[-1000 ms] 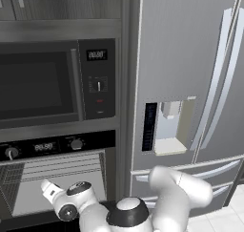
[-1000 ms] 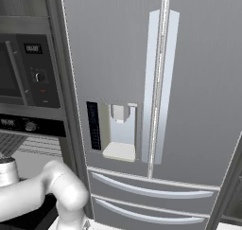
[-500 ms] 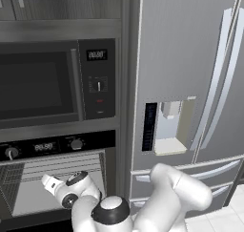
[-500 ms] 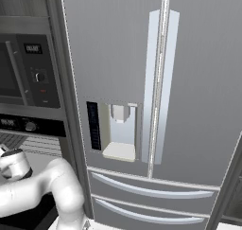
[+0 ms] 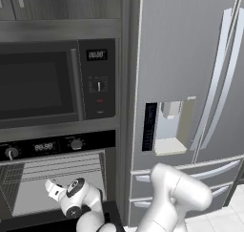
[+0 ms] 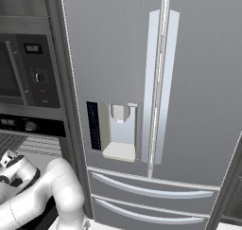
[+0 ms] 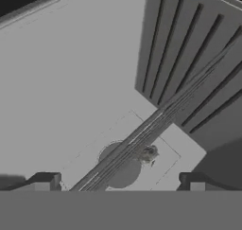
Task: Take the fish from the oven and place it on the plate on the counter.
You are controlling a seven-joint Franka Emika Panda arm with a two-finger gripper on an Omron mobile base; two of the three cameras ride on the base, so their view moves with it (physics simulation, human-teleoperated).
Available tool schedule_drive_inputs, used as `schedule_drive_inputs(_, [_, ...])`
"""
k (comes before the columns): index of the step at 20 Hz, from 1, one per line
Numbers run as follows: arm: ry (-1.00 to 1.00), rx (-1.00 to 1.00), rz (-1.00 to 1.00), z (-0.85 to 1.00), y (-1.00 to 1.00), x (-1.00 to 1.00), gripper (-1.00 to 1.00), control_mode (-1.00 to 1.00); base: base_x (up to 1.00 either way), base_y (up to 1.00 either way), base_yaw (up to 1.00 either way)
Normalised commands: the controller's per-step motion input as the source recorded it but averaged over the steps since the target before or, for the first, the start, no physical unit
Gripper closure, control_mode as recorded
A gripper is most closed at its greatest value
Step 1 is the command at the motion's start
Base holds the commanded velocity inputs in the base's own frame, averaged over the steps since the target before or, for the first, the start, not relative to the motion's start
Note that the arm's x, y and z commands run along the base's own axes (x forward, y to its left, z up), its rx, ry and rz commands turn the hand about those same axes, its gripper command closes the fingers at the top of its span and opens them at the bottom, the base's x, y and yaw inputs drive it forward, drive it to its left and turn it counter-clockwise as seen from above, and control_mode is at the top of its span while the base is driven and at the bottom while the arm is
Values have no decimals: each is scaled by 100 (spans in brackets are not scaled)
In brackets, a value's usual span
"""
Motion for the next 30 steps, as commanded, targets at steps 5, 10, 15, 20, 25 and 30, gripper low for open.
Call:
schedule_drive_inputs(5, [-11,0,-8,-24,0,34,-100,-100,0,0,0])
schedule_drive_inputs(10, [-11,0,-8,-20,0,42,-100,-100,0,0,0])
schedule_drive_inputs(15, [-10,0,-5,-28,0,47,-100,-100,0,0,0])
schedule_drive_inputs(20, [-6,0,-4,-33,0,55,-100,-100,0,0,0])
schedule_drive_inputs(25, [-7,0,-2,-39,0,54,-100,-100,0,0,0])
schedule_drive_inputs(30, [-8,0,-2,-44,0,43,-100,-100,0,0,0])
